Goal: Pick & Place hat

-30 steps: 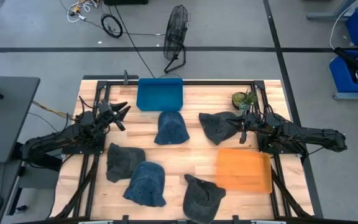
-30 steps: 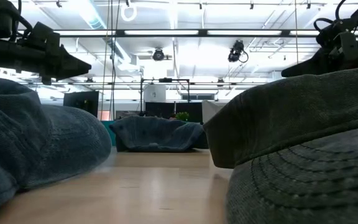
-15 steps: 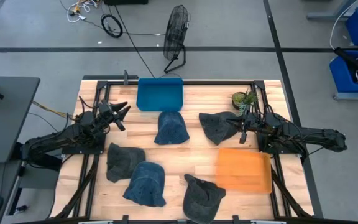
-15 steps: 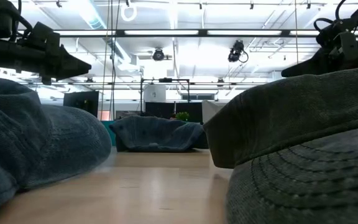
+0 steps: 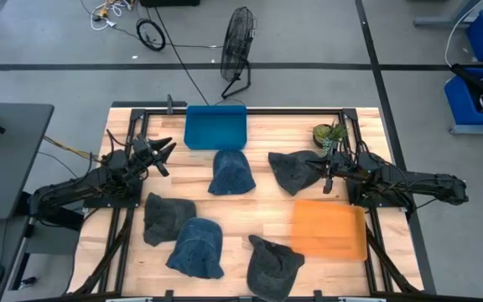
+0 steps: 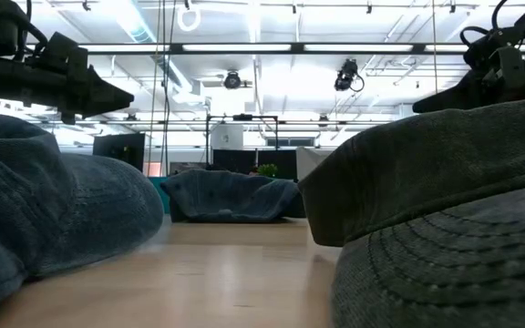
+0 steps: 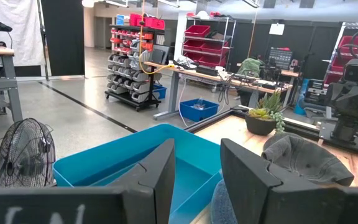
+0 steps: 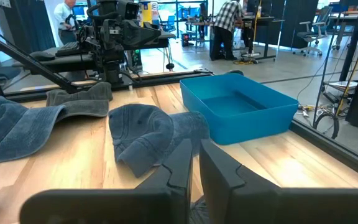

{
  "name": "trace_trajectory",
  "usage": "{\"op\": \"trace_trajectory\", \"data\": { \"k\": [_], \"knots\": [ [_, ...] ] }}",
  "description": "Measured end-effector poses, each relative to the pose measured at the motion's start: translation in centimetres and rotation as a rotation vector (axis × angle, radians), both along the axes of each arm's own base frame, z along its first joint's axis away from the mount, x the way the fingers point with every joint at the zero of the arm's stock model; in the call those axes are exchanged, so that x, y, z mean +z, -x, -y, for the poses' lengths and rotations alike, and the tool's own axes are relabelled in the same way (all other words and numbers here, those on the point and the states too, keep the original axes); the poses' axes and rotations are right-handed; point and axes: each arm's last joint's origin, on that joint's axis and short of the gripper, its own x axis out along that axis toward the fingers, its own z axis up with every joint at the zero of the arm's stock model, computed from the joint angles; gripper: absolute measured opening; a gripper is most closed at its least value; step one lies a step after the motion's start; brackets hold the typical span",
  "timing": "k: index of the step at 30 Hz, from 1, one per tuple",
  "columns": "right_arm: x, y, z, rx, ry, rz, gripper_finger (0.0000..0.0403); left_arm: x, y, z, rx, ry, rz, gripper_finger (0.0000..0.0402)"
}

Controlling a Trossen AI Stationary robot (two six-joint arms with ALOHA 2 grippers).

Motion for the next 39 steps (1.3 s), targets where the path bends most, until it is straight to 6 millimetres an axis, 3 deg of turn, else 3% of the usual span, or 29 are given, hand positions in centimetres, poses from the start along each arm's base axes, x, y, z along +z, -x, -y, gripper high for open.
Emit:
{"op": "trace_trajectory", "data": {
  "k": [33, 39],
  "knots": [
    [0.04, 0.03, 0.11, -0.03, 0.053, -0.01, 0.0036, 0.16, 0.01, 0.01, -0.002, -0.004, 0.017, 0.0133],
    [0.11, 0.01, 0.09, -0.022, 0.028, 0.005, 0.0036, 0.17, -0.06, 0.09, -0.042, 0.058, 0.067, 0.0133]
  ]
}}
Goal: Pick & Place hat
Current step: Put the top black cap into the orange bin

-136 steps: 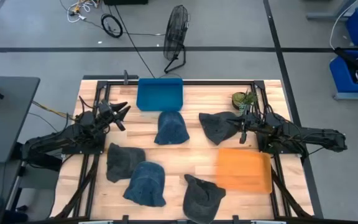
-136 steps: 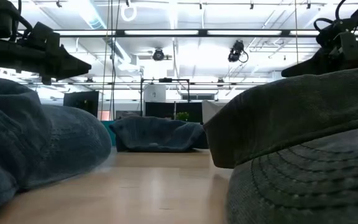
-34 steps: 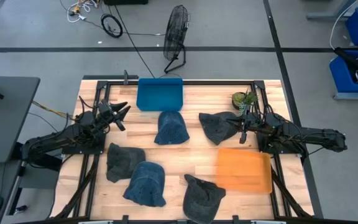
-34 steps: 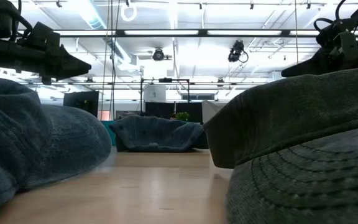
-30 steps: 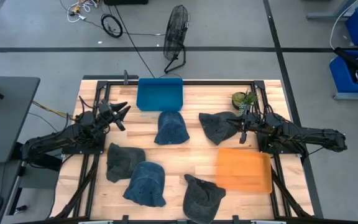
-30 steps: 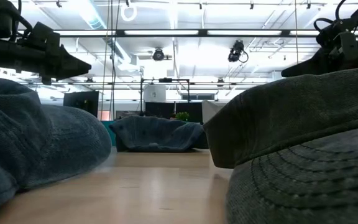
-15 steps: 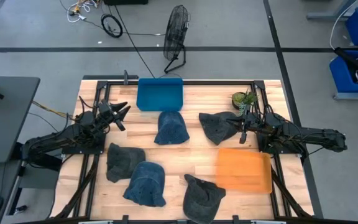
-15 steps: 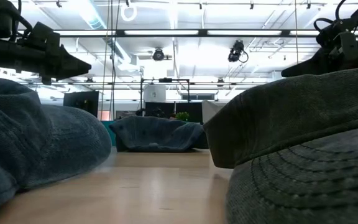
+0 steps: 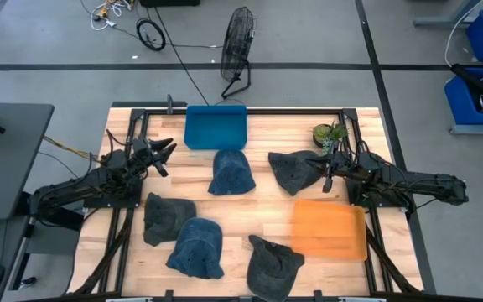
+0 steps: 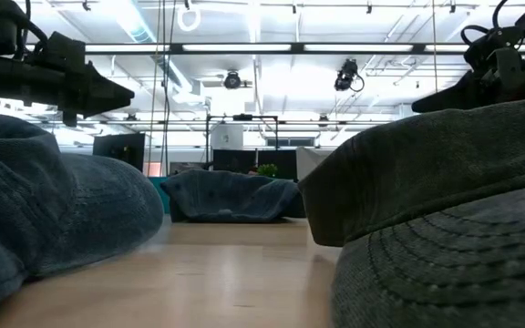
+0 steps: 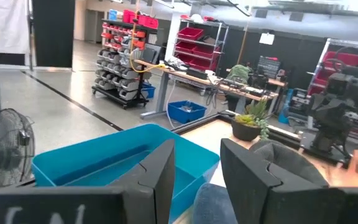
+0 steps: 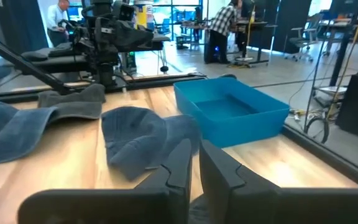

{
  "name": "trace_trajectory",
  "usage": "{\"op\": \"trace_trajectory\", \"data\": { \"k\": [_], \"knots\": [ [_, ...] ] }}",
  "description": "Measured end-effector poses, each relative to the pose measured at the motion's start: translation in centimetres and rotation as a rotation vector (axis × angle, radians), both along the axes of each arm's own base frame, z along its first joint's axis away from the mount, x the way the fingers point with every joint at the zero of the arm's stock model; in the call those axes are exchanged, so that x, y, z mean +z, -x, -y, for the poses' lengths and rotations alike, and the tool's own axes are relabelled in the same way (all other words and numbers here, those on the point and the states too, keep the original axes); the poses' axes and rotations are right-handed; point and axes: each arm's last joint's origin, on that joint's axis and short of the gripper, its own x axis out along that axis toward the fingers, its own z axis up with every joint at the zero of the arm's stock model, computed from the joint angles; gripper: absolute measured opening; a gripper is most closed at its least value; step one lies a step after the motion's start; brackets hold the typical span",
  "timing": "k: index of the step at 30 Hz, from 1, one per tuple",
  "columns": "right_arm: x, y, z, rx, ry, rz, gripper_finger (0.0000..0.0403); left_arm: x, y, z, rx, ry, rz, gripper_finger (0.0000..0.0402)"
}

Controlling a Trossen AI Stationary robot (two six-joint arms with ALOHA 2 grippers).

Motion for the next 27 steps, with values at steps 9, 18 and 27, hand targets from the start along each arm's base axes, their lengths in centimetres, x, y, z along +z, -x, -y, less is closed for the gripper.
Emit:
{"op": "trace_trajectory", "data": {
  "k": [9, 18, 27],
  "knots": [
    [0.0, 0.0, -0.1, 0.029, -0.032, 0.004, 0.0036, -0.2, 0.0, 0.0, 0.002, -0.038, -0.052, 0.0133],
    [1.8, 0.3, 0.5, -0.201, 0.066, 0.178, 0.004, -0.1, 0.0, 0.0, -0.006, 0.002, -0.017, 0.0133],
    [1.4, 0.2, 0.5, -0.203, -0.068, 0.184, 0.0111, 0.7, 0.0, 0.1, -0.025, -0.01, 0.076, 0.0133]
  ]
}}
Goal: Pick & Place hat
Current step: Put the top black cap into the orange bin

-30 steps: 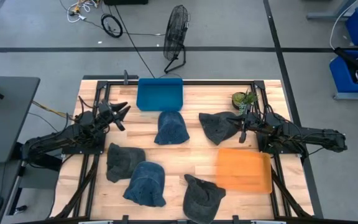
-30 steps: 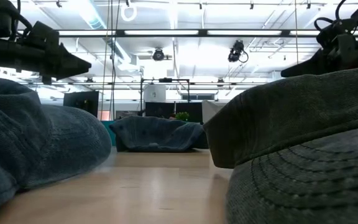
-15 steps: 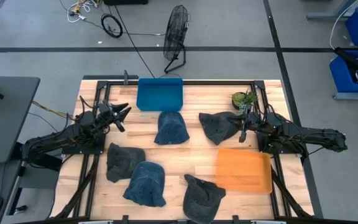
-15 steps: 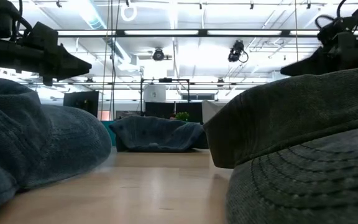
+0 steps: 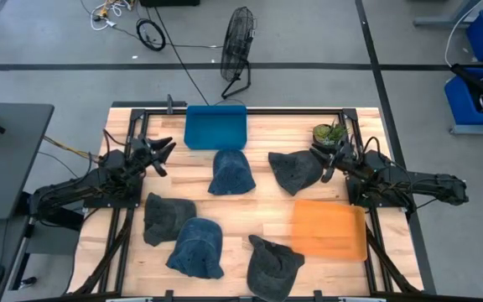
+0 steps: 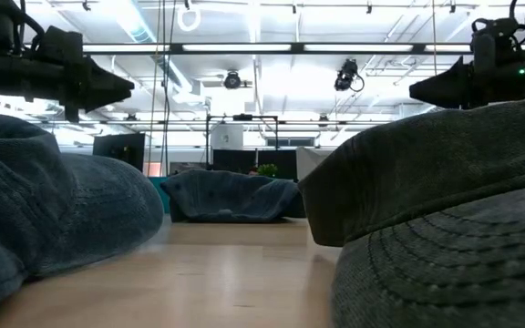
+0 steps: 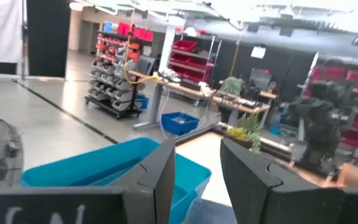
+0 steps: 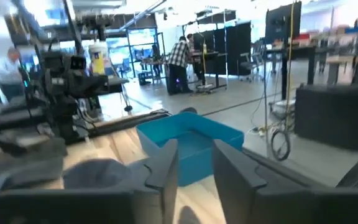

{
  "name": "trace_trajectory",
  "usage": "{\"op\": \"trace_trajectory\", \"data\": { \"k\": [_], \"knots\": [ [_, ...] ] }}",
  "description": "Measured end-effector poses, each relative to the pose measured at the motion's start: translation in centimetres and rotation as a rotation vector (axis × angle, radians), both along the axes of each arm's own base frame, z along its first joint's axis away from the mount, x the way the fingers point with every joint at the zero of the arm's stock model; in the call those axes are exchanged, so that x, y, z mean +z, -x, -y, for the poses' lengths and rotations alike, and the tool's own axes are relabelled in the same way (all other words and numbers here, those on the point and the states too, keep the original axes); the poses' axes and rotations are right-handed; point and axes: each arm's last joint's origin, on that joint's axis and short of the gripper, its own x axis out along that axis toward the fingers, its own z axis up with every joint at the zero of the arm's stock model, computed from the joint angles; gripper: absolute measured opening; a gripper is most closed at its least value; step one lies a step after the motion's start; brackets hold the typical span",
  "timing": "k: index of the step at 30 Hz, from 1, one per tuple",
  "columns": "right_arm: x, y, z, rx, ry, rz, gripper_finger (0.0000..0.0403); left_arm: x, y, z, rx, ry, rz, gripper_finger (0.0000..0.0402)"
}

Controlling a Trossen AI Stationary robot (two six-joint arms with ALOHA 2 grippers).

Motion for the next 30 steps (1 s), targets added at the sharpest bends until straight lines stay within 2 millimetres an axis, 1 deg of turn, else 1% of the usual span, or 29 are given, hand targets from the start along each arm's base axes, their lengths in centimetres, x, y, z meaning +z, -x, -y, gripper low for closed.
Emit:
{"op": "trace_trajectory", "data": {
  "k": [3, 5, 7, 9, 13, 15, 16, 19, 21, 24, 27, 30],
  "knots": [
    [0.0, 0.0, 0.0, 0.002, -0.051, 0.027, 0.0135, 0.5, 0.0, 0.1, -0.034, 0.034, 0.024, 0.0133],
    [0.1, -0.1, 0.0, 0.001, -0.041, 0.027, 0.0146, 1.4, 0.0, 0.1, -0.054, 0.027, 0.034, 0.0133],
    [0.6, -0.1, 0.0, 0.002, -0.037, 0.048, 0.0151, 2.4, -0.1, 0.2, -0.067, 0.008, 0.031, 0.0133],
    [1.8, -0.2, 0.0, 0.009, -0.029, 0.068, 0.0151, 3.2, -0.4, 0.1, -0.072, -0.002, 0.0, 0.0133],
    [5.2, -0.5, 0.1, 0.014, -0.019, 0.068, 0.0147, 5.3, -1.3, -0.2, -0.066, -0.029, -0.07, 0.0133],
    [6.8, -1.0, 0.1, 0.023, -0.05, 0.005, 0.0143, 6.1, -2.0, -0.5, -0.067, -0.009, -0.138, 0.0133],
    [7.2, -1.4, 0.2, 0.021, -0.075, -0.05, 0.0141, 6.4, -2.3, -0.6, -0.069, 0.005, -0.177, 0.0133],
    [7.8, -2.8, 0.5, -0.008, -0.171, -0.24, 0.0136, 7.1, -3.6, -1.0, -0.07, 0.05, -0.297, 0.0133],
    [7.8, -3.9, 0.7, -0.024, -0.229, -0.345, 0.0134, 7.4, -4.4, -1.3, -0.071, 0.071, -0.353, 0.0133],
    [7.1, -5.8, 1.0, -0.039, -0.28, -0.456, 0.0133, 7.9, -5.3, -1.6, -0.071, 0.081, -0.381, 0.0133],
    [5.6, -7.5, 1.3, -0.041, -0.291, -0.578, 0.0133, 8.2, -5.9, -1.8, -0.072, 0.076, -0.402, 0.0133],
    [4.0, -8.7, 1.6, -0.059, -0.297, -0.679, 0.0132, 8.2, -6.1, -1.8, -0.073, 0.048, -0.422, 0.0133]
  ]
}}
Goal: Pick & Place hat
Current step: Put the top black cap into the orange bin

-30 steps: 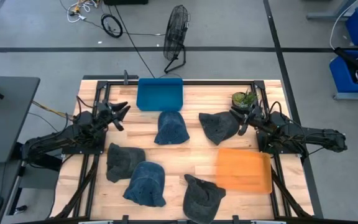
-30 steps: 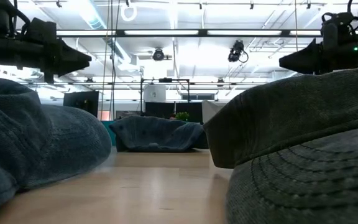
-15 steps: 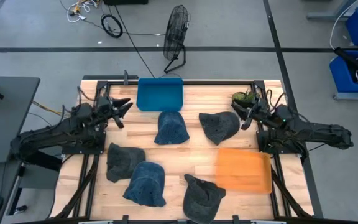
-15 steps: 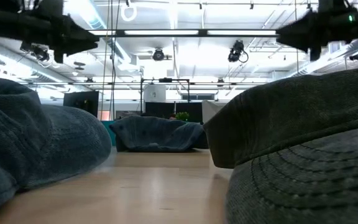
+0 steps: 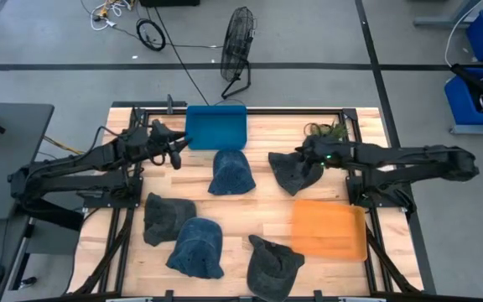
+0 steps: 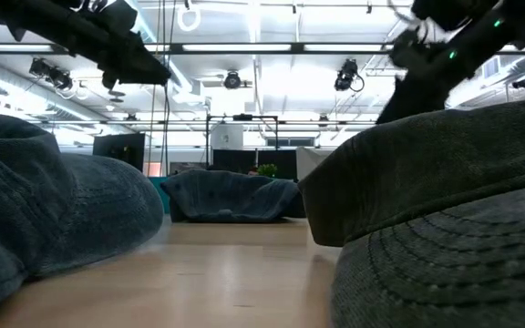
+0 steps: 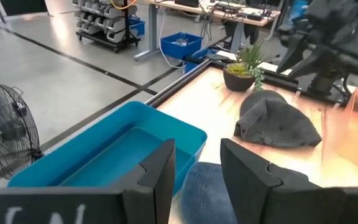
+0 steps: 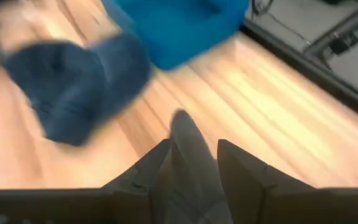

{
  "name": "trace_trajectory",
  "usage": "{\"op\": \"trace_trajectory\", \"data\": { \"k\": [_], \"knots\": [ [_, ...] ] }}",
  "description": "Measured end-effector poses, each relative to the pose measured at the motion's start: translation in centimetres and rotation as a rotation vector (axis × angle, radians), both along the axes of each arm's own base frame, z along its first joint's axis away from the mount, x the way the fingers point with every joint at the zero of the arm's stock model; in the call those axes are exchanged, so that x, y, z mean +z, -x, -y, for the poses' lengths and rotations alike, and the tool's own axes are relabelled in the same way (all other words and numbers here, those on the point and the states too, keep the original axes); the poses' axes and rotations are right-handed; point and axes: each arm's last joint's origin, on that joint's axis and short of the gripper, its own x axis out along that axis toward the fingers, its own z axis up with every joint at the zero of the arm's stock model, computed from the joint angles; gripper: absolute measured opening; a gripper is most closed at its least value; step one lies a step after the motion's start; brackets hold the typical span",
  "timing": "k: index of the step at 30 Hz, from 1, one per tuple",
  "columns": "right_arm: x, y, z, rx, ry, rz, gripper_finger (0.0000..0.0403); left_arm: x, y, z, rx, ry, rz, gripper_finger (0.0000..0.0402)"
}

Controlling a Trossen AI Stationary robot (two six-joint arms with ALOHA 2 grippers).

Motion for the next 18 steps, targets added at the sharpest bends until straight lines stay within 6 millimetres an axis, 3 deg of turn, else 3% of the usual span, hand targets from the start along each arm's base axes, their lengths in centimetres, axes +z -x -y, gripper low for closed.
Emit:
{"op": "trace_trajectory", "data": {
  "k": [8, 18],
  "knots": [
    [-3.1, -1.6, 0.5, -0.051, 0.007, -0.179, 0.0132, 0.0, 0.0, 0.0, 0.007, -0.004, -0.005, 0.0133],
    [-6.2, -2.2, 0.6, -0.09, -0.035, -0.354, 0.0132, 0.0, 0.0, 0.0, 0.008, -0.004, -0.005, 0.0133]
  ]
}}
